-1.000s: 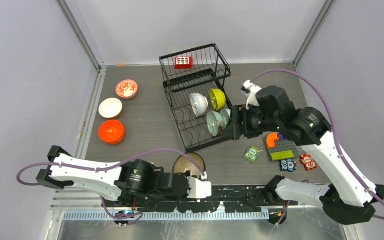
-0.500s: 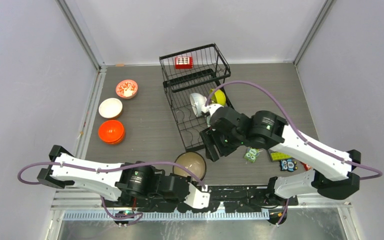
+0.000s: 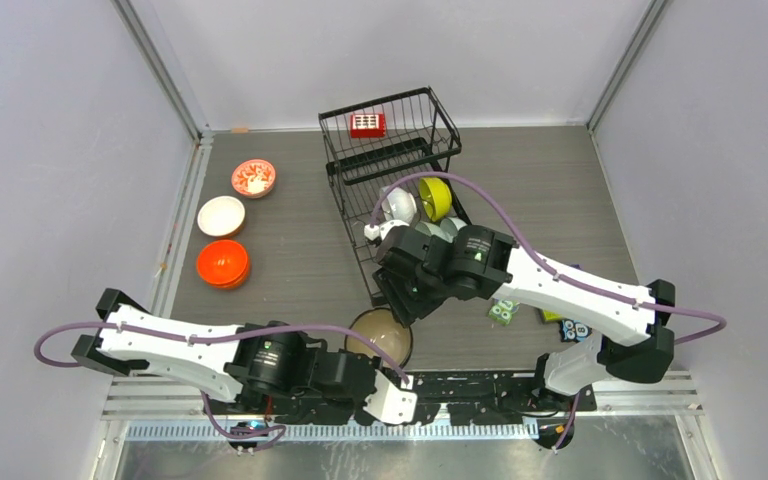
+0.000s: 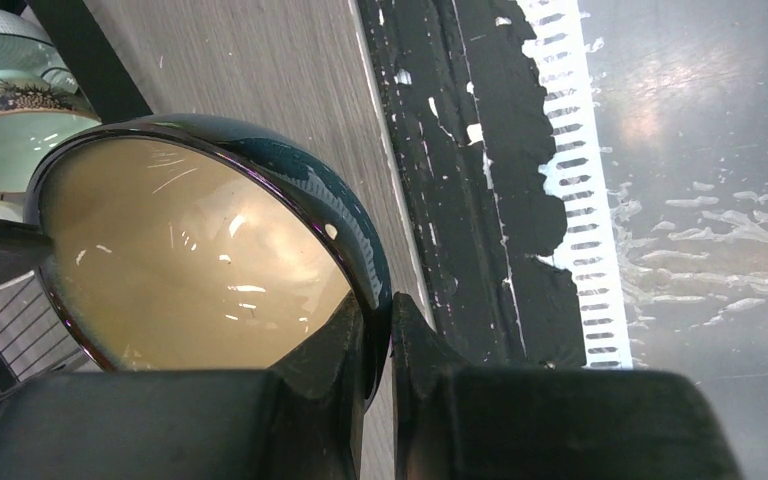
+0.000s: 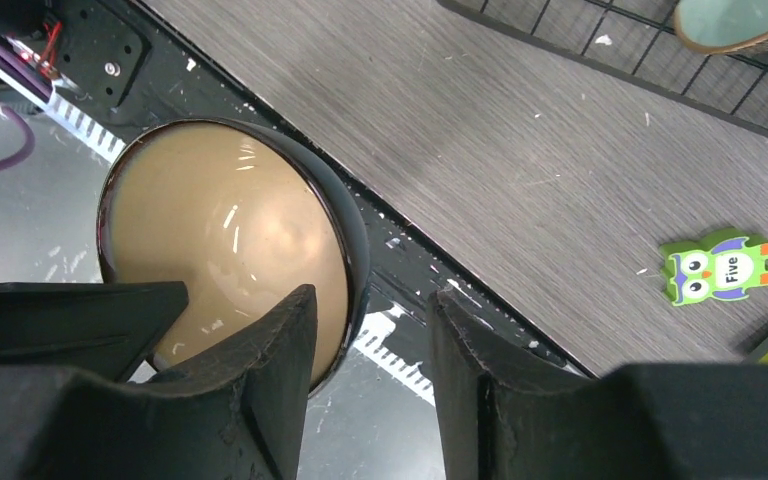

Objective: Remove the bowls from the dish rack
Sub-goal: Place the bowl at the center of the board.

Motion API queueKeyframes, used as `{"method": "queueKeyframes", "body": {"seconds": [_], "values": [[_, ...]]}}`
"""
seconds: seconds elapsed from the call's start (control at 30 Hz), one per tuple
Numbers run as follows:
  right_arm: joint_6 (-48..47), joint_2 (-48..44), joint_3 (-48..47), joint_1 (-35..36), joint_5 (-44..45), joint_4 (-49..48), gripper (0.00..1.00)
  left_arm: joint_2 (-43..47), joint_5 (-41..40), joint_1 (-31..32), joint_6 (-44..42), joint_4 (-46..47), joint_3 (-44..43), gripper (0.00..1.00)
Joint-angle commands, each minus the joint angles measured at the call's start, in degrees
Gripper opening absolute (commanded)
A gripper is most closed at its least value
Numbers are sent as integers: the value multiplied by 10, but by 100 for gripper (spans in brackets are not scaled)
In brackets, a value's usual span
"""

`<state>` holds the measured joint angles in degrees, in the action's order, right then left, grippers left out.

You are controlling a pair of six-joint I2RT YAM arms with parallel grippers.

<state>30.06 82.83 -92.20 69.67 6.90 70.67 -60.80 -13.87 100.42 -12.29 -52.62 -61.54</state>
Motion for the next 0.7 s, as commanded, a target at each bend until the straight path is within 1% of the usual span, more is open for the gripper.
{"method": "queueKeyframes", "body": {"seconds": [0.0,0.07,0.27,0.47,0.67], "values": [[-7,11,-20,21,5,-14,49,13,-6,4,-15,19,-38,0],[-8,16,-14,25,5,-14,47,14,-6,4,-15,18,-40,0],[-11,22,-2,27,15,-14,38,15,-5,4,-12,14,-37,0],[-13,29,13,30,15,-12,36,15,-5,4,-10,14,-39,0],[-11,30,31,32,13,-18,36,12,-3,4,-6,14,-39,0]]}}
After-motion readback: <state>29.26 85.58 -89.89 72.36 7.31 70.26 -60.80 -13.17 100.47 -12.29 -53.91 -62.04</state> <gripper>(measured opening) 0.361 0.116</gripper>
